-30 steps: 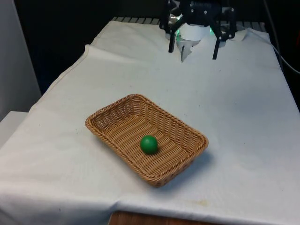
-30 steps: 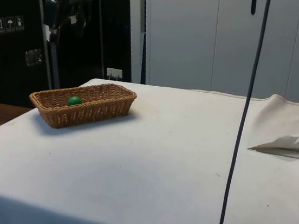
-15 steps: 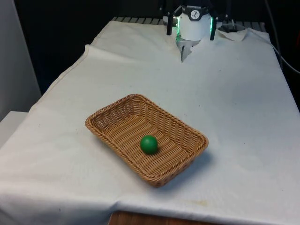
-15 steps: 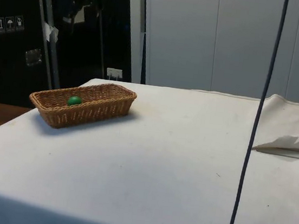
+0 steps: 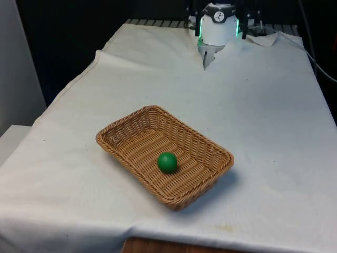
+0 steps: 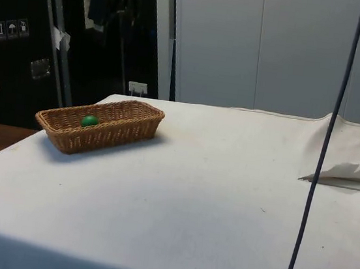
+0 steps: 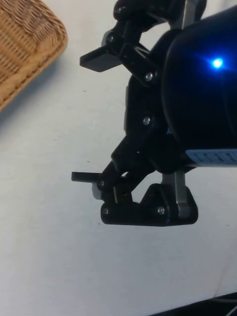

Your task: Pick up the ball and place it into the basket.

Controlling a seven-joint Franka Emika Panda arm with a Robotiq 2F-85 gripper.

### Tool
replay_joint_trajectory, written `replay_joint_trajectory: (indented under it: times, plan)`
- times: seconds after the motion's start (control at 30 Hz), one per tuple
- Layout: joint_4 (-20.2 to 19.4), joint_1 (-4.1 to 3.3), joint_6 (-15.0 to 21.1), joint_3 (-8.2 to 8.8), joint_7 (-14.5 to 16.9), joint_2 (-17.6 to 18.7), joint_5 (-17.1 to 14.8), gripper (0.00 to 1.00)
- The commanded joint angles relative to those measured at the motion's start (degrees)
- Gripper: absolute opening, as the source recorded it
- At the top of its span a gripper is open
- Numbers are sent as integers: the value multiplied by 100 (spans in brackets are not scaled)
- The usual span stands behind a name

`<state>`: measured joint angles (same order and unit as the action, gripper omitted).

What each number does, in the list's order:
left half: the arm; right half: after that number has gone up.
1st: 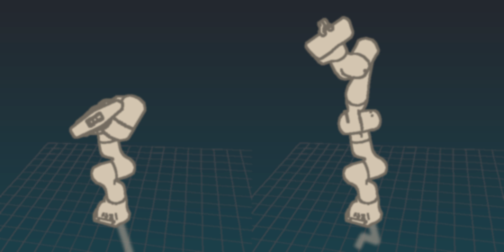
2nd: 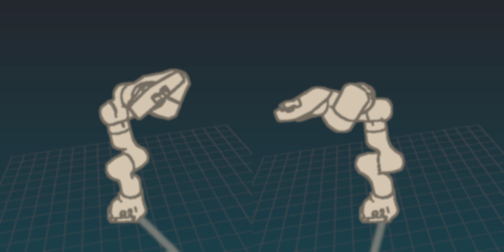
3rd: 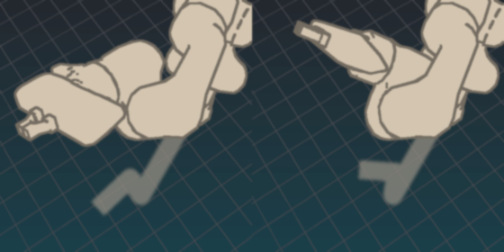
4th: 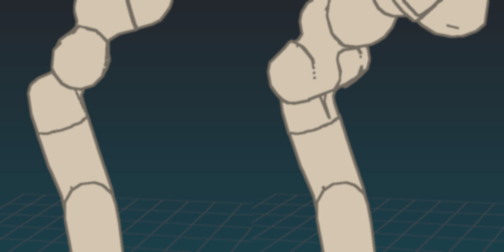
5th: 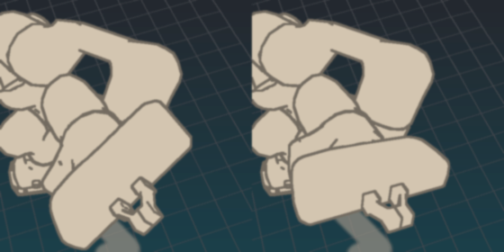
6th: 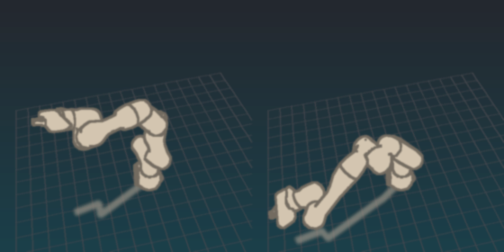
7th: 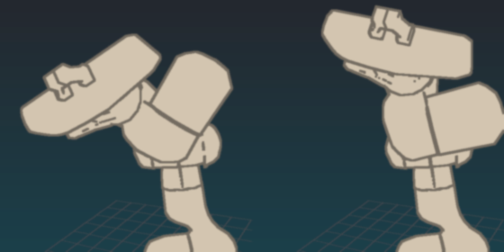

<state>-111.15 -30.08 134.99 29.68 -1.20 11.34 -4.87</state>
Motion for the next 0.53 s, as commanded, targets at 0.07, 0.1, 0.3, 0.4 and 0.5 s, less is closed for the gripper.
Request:
replay_joint_trajectory:
  times: [0.07,0.1,0.3,0.4,0.5]
  plan:
    - [-212,-6,-29,-40,86,-172,-6,100]
    - [-246,-6,-34,-46,103,-195,0,100]
    - [-384,-6,-63,-69,212,-315,29,100]
    - [-493,-11,-46,-69,327,-413,46,100]
    - [-493,0,-34,-74,384,-401,0,100]
